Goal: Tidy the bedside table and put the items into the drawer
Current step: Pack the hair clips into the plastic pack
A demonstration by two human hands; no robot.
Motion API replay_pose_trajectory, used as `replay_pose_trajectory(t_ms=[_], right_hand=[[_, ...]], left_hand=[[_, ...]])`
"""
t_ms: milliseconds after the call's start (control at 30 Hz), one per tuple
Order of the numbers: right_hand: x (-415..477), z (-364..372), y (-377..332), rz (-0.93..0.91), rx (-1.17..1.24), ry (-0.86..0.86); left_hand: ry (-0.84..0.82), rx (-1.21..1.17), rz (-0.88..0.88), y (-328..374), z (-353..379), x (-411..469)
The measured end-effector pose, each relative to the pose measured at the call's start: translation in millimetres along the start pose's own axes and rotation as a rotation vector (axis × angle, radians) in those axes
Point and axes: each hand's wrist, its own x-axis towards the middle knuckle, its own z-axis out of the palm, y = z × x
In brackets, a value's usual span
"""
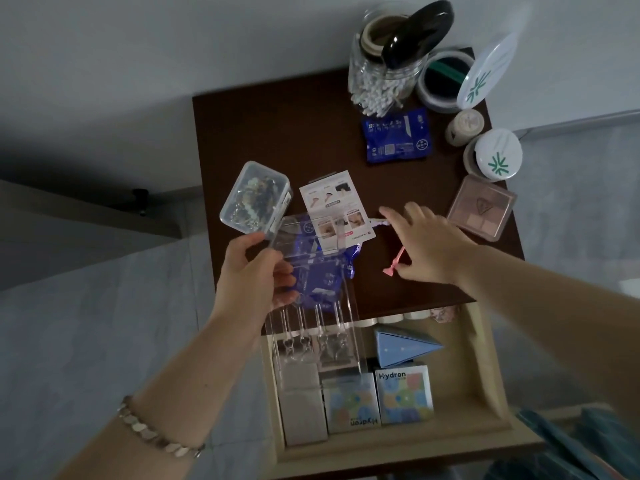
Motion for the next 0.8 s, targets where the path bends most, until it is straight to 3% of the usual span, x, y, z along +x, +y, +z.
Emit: replay_pose_trajectory(t_ms=[200,367,567,667,800], right_hand=[[25.1,3.3,-7.8,-0.139,-0.302,0.073],[15.4,16.7,-13.1,0.0,-0.276,0.049],[-22.6,19.8,-16.8,0.38,0.076,-0.114],[-57.3,0.6,-17.9,0.523,0.383,-0.045],[-97.5,-59.4,-31.6,0.455,0.66,0.12]], left_hand=[[-0.045,0.039,0.093,-4.9,-2.3,-1.5],[-0.048,0.02,0.105,-8.6,-4.2,-2.7],[-0.136,-0.229,-0.054,-2.9,-6.2,-5.7],[-0.172,-0.307,-0.078,15.8,-7.0,-22.3],[-0.211,-0.369,-0.049,56.2,-4.5,-61.9]])
